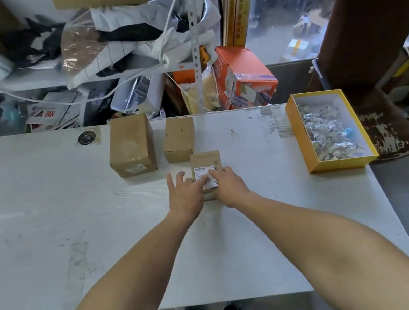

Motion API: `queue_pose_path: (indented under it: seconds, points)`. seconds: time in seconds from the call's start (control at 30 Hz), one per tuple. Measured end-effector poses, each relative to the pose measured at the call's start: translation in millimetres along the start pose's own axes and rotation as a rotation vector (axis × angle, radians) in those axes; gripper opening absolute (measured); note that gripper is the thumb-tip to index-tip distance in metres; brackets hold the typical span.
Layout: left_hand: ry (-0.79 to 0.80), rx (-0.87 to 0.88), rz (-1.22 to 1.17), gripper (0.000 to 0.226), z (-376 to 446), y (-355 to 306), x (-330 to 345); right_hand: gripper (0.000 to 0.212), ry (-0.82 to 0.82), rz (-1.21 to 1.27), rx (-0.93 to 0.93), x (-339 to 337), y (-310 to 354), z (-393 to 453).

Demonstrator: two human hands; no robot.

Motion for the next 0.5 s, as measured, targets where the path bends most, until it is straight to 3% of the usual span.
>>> queue_pose_path:
  seconds: [0.5]
  points:
    - [-0.036, 0.038, -0.011, 0.055, -119, 76, 13, 0.052, 0.052, -0.04, 0.015, 83, 81, -85]
Point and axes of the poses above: each hand's wrist, its own z-axis towards the middle knuckle, its own x-axis out of the palm, y = z × x, the point moved 9 cm from there along z, towards the middle knuckle, and after that the axes turned 1 degree about x, right-handed, at the moved point
